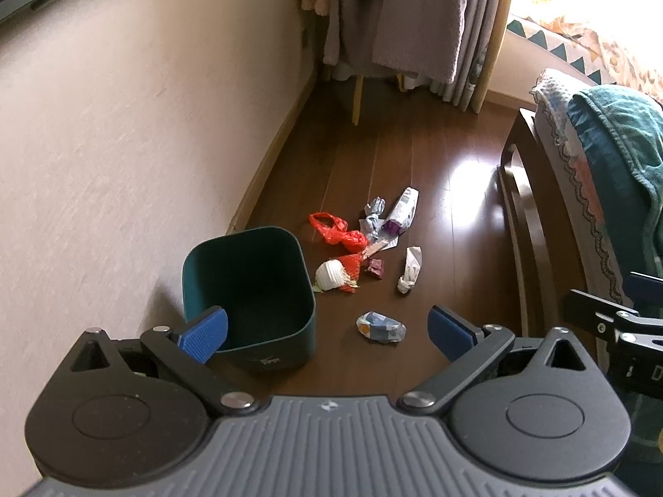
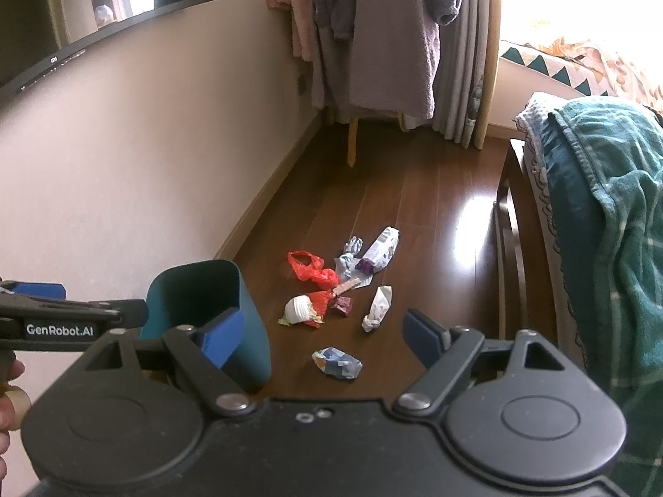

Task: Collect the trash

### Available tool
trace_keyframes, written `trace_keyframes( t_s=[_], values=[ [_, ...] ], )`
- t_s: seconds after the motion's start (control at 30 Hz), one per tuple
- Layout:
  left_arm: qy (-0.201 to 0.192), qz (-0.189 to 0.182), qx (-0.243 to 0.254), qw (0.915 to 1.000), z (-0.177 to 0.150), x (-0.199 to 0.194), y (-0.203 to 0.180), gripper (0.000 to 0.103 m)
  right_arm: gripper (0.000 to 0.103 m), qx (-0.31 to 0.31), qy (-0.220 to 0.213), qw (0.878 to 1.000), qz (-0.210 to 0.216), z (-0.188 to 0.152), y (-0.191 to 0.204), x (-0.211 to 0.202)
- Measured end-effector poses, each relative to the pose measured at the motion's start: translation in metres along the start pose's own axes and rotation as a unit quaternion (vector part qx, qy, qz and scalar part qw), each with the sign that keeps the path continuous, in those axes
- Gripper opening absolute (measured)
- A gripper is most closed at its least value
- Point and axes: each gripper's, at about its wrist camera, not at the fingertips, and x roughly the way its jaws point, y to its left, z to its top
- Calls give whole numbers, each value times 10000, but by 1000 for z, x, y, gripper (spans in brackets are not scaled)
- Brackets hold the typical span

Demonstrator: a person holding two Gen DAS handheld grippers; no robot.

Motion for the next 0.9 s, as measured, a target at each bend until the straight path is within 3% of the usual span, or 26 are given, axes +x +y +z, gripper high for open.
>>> trace_keyframes(
  t_s=[0.27, 0.9],
  values=[
    [-96, -22, 62, 9999, -6, 4, 2, 103, 82, 80, 17, 9999, 68, 0, 6, 19],
    [-53, -38, -56, 10000, -1, 0, 6, 103, 80, -123, 94, 9997, 179, 8, 15, 19]
  ],
)
